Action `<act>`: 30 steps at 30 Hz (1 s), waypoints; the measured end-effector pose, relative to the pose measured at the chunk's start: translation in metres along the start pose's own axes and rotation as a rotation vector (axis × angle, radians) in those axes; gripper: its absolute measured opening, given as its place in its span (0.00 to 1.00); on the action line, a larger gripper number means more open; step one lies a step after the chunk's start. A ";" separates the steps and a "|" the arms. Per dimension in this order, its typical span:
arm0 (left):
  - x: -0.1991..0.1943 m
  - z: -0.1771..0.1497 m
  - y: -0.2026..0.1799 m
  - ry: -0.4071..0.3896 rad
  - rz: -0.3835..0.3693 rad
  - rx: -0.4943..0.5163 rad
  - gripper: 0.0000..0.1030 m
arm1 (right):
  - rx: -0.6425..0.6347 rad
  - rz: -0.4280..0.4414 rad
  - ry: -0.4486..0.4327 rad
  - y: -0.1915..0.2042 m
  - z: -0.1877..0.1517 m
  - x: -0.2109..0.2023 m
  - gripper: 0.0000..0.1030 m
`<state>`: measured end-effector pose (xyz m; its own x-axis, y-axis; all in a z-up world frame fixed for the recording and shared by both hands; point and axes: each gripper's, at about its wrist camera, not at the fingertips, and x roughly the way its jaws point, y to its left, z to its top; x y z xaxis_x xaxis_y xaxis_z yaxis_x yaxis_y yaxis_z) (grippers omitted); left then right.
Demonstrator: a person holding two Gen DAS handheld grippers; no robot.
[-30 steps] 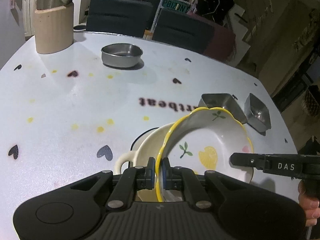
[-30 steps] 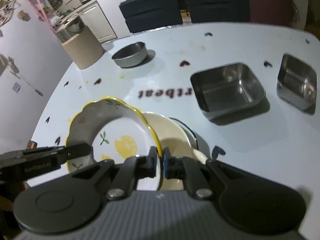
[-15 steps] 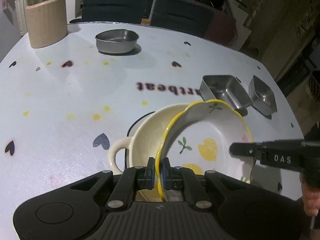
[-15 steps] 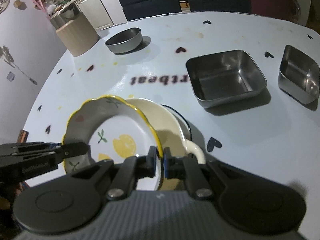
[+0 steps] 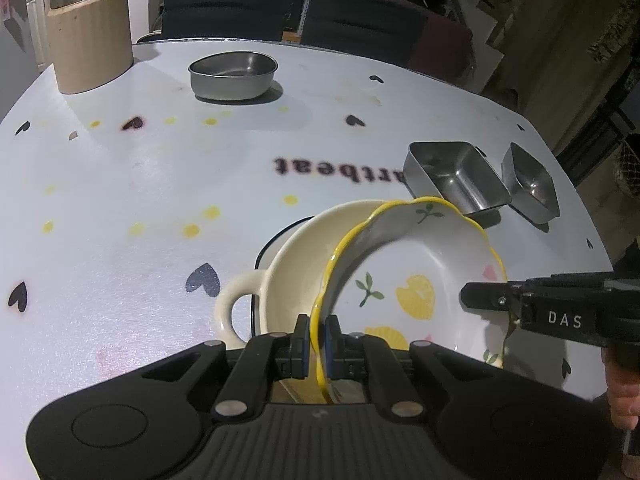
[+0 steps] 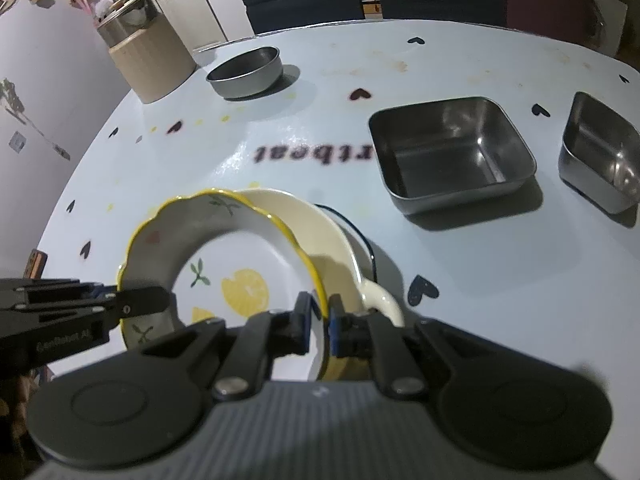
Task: Organize plates and bowls
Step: 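Lower the lemon-print bowl into the cream bowl with both grippers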
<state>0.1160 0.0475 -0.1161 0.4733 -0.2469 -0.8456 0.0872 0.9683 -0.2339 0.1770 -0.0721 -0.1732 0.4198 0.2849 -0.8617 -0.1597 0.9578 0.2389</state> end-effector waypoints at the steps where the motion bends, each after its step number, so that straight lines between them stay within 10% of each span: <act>1: 0.001 0.000 0.000 0.002 0.000 0.002 0.08 | -0.004 -0.002 -0.001 0.001 0.000 0.000 0.10; 30: 0.005 -0.002 0.006 0.030 -0.010 0.021 0.10 | -0.125 -0.059 0.011 0.014 0.000 0.009 0.10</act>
<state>0.1169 0.0525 -0.1227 0.4461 -0.2575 -0.8571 0.1109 0.9662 -0.2326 0.1791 -0.0564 -0.1775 0.4218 0.2271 -0.8778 -0.2451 0.9606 0.1308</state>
